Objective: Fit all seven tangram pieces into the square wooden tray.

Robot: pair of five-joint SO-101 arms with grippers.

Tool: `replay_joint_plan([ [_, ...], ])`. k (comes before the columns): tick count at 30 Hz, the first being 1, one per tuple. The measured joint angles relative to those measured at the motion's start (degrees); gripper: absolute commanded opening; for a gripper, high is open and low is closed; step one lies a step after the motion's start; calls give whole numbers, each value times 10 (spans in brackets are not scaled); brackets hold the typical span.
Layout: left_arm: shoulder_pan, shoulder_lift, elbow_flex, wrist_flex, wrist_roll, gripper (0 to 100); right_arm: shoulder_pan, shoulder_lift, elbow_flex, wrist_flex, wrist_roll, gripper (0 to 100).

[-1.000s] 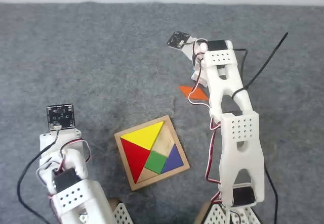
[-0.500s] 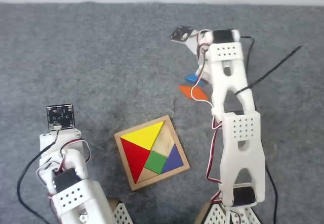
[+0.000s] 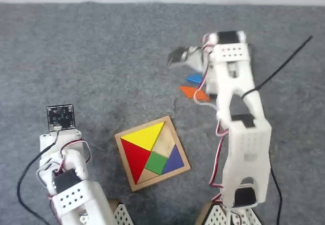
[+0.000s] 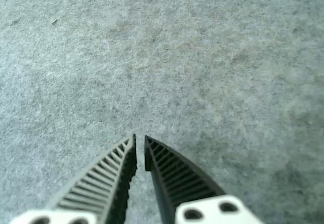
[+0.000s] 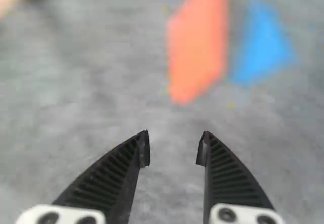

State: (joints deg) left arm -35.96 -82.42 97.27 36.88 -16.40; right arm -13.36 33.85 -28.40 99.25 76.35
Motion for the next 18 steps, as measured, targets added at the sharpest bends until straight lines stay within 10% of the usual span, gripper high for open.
replay_joint_plan([
  [7,0,0,0,0,0,26,-55,-98,236,-166,17,154],
  [18,0,0,0,0,0,26,-82,-59,217,-227,2,151],
])
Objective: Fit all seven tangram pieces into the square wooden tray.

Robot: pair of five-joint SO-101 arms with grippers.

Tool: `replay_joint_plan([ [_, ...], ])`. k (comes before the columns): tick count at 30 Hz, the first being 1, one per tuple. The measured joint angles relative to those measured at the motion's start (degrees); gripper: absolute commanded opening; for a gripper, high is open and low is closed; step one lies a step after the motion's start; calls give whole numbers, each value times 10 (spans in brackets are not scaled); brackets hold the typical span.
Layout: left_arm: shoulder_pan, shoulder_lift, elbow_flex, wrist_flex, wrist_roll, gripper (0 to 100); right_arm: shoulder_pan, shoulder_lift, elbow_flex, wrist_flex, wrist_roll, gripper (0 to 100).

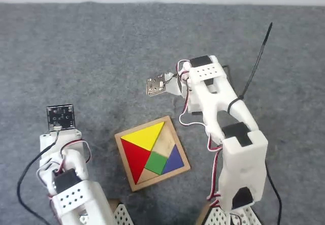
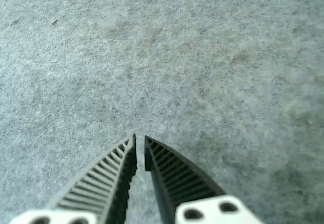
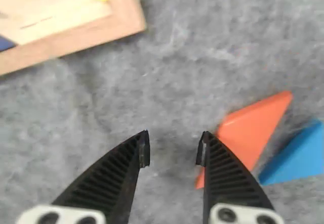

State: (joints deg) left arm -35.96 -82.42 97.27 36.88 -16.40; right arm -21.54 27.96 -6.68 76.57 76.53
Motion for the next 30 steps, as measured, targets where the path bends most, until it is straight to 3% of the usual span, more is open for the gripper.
replay_joint_plan([
  [13,0,0,0,0,0,26,1,32,-143,58,-3,152],
  [23,0,0,0,0,0,26,8,142,-219,35,-4,154],
  [30,0,0,0,0,0,26,23,201,-309,75,-4,155],
])
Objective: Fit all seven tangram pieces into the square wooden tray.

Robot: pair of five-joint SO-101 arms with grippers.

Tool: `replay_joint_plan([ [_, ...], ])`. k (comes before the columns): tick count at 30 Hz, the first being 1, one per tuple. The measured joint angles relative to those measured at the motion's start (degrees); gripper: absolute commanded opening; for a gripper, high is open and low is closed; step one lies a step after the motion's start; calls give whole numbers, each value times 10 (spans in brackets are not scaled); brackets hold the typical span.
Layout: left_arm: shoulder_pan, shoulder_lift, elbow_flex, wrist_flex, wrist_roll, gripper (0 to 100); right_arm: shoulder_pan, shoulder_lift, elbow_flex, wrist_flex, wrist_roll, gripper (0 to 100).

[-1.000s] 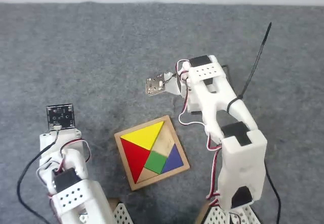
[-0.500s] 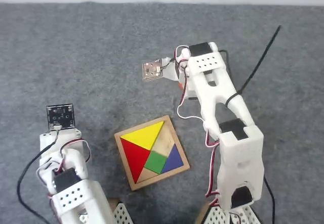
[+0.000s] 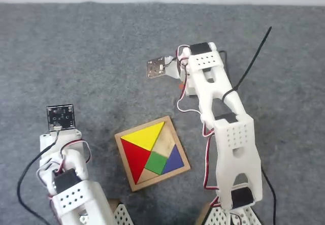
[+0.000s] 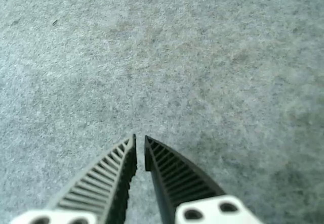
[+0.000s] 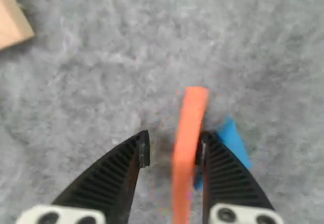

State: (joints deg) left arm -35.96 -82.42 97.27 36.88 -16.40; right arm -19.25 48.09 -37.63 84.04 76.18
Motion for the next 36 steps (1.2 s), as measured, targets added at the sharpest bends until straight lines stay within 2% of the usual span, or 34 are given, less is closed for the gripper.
replay_joint_plan([
  [9,0,0,0,0,0,27,0,51,-68,13,-10,139],
  [13,0,0,0,0,0,27,0,72,-99,17,-38,0],
  [15,0,0,0,0,0,27,2,82,-123,17,-60,31],
  [18,0,0,0,0,0,27,5,86,-152,25,-87,8],
  [25,0,0,0,0,0,27,9,86,-239,123,-120,8],
  [27,0,0,0,0,0,27,3,86,-261,157,-164,8],
  [29,0,0,0,0,0,27,-10,86,-279,164,-240,7],
  [33,0,0,0,0,0,27,-28,85,-273,165,-469,7],
  [36,0,0,0,0,0,27,-46,62,-205,165,-617,7],
])
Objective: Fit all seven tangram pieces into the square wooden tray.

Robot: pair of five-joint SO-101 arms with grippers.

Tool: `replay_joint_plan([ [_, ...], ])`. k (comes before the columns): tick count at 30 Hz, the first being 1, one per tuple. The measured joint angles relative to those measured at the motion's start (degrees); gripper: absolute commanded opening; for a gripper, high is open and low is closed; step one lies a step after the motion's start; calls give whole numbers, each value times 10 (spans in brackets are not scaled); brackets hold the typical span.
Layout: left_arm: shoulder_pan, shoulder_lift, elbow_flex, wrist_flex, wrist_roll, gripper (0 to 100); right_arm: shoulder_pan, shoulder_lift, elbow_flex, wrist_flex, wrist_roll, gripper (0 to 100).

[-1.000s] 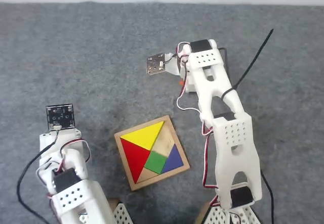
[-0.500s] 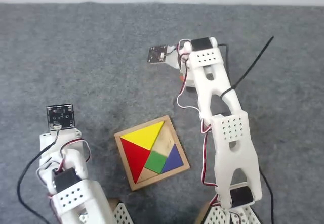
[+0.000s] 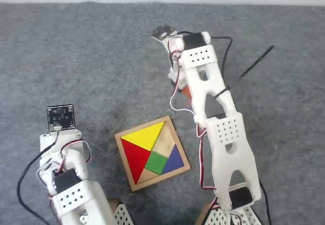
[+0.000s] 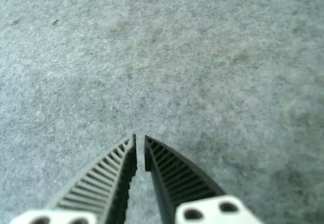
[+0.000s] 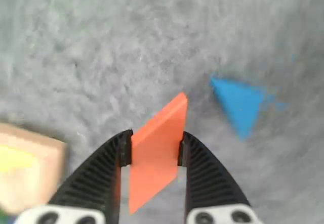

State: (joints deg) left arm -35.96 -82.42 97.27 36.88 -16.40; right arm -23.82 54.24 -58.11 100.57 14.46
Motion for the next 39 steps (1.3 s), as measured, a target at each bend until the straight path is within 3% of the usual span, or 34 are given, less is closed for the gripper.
replay_joint_plan([
  [7,0,0,0,4,0,27,-62,-128,220,0,-258,7],
  [11,0,0,0,4,0,27,-90,-191,311,-9,-317,7],
  [25,1,0,0,14,-21,27,-171,-343,613,-167,-348,7],
  [39,1,0,0,14,-21,27,-192,-357,643,-221,-278,9],
])
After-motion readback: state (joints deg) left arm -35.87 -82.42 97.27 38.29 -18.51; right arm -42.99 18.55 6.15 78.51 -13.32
